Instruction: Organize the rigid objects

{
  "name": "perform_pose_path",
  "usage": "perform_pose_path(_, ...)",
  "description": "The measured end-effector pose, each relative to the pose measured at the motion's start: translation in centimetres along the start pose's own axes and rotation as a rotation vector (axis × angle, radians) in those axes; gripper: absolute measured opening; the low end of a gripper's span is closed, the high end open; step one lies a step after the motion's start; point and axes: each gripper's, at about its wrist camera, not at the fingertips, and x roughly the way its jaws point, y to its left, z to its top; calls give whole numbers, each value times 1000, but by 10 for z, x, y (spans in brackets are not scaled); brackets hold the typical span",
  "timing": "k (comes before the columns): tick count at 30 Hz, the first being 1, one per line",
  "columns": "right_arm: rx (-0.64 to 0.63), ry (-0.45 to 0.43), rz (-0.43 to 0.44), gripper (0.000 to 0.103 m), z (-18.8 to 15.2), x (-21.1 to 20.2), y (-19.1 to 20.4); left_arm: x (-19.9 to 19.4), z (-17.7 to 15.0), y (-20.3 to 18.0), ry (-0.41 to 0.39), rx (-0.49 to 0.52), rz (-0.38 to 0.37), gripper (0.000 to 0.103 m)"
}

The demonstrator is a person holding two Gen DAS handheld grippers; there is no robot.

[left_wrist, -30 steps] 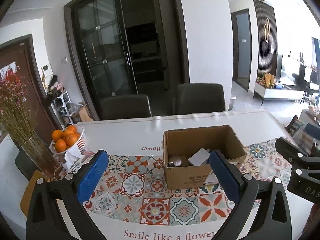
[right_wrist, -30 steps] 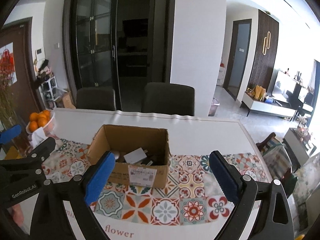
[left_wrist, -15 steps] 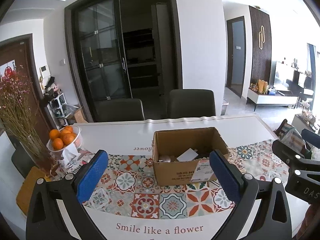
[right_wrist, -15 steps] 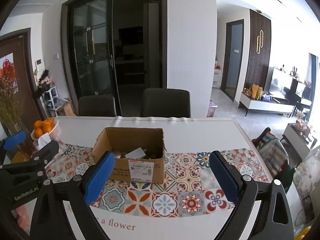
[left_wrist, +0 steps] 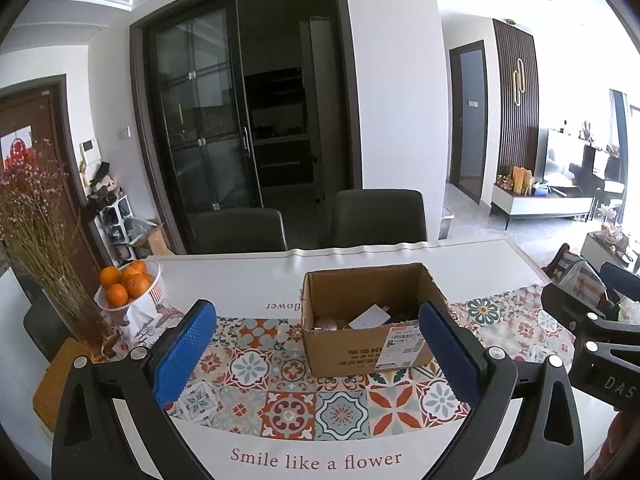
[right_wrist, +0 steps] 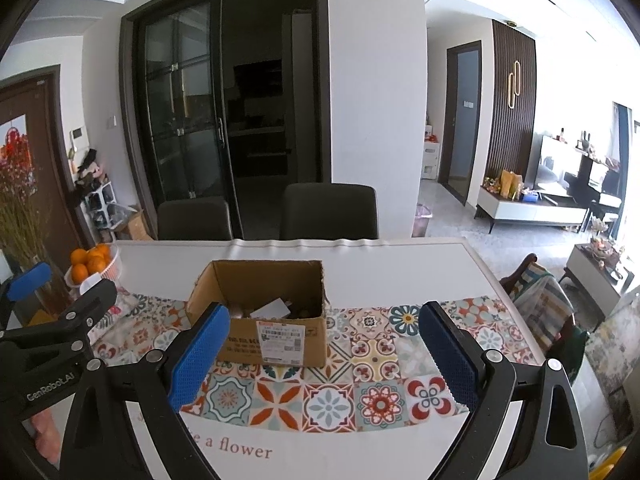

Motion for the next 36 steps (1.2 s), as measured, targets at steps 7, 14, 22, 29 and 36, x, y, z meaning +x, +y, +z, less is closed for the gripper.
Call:
perform_pose_path(7,1,-3,6,96,-2,-2,-3,-3,-1,-4,-3,-4,2,103)
perform_pose_path(14,-17,-5,7,96,-7,-4,-8,-7,-8,-12,-3,-23,13,103)
perform_pose_path(22,-28,-6,21,96,-11,-7,-14,-11,-13,-15,-2,-34,15,103)
perform_pose_path(29,-31,-5,35,96,-12,-6,-14,-14,-15,-15,0,-35,25,103)
perform_pose_path(36,-25,2,49,97,-14,-4,-12,-14,-15,-15,9,-34,27,103)
